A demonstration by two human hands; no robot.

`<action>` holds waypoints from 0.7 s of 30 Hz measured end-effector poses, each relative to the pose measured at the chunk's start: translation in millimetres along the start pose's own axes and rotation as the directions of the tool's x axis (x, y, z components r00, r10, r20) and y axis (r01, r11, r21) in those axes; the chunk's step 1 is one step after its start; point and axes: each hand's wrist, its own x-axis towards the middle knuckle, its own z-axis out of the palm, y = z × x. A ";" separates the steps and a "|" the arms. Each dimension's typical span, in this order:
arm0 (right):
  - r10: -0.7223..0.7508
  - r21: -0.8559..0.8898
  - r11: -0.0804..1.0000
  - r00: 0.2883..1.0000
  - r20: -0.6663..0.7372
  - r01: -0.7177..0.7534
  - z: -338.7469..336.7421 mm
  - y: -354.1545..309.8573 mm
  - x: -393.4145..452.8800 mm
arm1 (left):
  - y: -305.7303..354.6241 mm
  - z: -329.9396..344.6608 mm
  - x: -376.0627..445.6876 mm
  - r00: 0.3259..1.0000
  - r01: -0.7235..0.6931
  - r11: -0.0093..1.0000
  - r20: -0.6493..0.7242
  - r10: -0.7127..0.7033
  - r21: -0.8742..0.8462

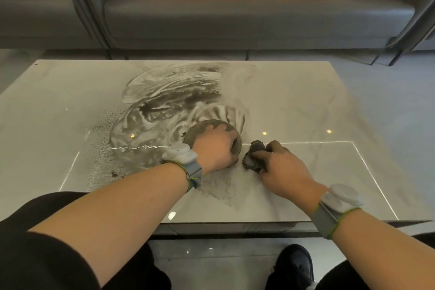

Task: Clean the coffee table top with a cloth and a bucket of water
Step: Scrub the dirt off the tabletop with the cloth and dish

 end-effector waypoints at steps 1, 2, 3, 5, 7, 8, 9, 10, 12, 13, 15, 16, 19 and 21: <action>-0.001 0.000 1.000 1.000 0.003 0.001 -0.4 0.0 1.9 | 0.6 -0.7 -0.6 1.000 -0.002 1.000 0.000 0.002 -0.009; -0.004 -0.003 1.000 1.000 0.009 0.004 0.0 -0.9 4.2 | 0.0 -1.8 -0.8 1.000 -0.005 1.000 -0.006 0.005 -0.012; -0.007 -0.010 1.000 1.000 0.014 0.007 0.0 -1.7 6.4 | -0.3 -3.2 -1.0 1.000 -0.013 1.000 -0.014 0.013 -0.016; -0.010 -0.019 1.000 1.000 0.013 0.010 0.0 -1.2 8.6 | -1.1 -4.9 -0.7 0.999 -0.041 0.999 -0.026 0.041 -0.015; 0.000 -0.009 1.000 1.000 0.015 0.000 -0.1 -1.4 9.9 | -4.3 -6.9 -0.4 0.998 -0.050 0.999 -0.047 0.051 0.009; 0.007 -0.004 1.000 1.000 0.029 -0.007 -0.1 0.2 9.7 | -4.6 -6.4 -0.4 0.997 -0.046 0.999 -0.064 0.046 0.016; 0.006 0.009 1.000 0.999 0.039 -0.006 -0.5 0.7 10.3 | -6.5 -8.1 -0.8 0.996 -0.033 0.999 -0.087 0.036 0.035; -0.002 0.025 1.000 0.999 0.050 0.001 -2.2 1.4 10.8 | -8.1 -11.9 -1.8 0.993 -0.016 0.998 -0.113 0.023 0.058; -0.014 0.078 0.997 0.997 0.072 0.009 -4.6 4.7 14.0 | -12.6 -21.1 -2.2 0.988 0.021 0.997 -0.155 -0.010 0.072; -0.015 0.104 0.995 0.997 0.080 0.007 -6.0 5.7 15.1 | -15.5 -27.8 -2.6 0.985 0.038 0.997 -0.171 -0.025 0.072; 0.002 0.120 0.993 0.997 0.083 -0.011 -7.4 6.3 14.2 | -22.2 -43.4 -3.8 0.978 0.065 0.996 -0.205 -0.051 0.065; 0.014 0.119 0.993 0.998 0.068 -0.022 -6.4 5.5 12.9 | -25.3 -51.7 -5.8 0.972 0.077 0.995 -0.227 -0.061 0.063; 0.099 0.173 0.980 0.995 0.009 -0.099 -3.2 3.2 12.9 | -37.7 -76.6 -6.5 0.955 0.095 0.992 -0.289 -0.068 0.083; 0.171 0.250 0.953 0.985 0.012 -0.169 -8.3 3.5 12.0 | -42.2 -95.9 -10.7 0.946 0.113 0.986 -0.317 -0.069 0.121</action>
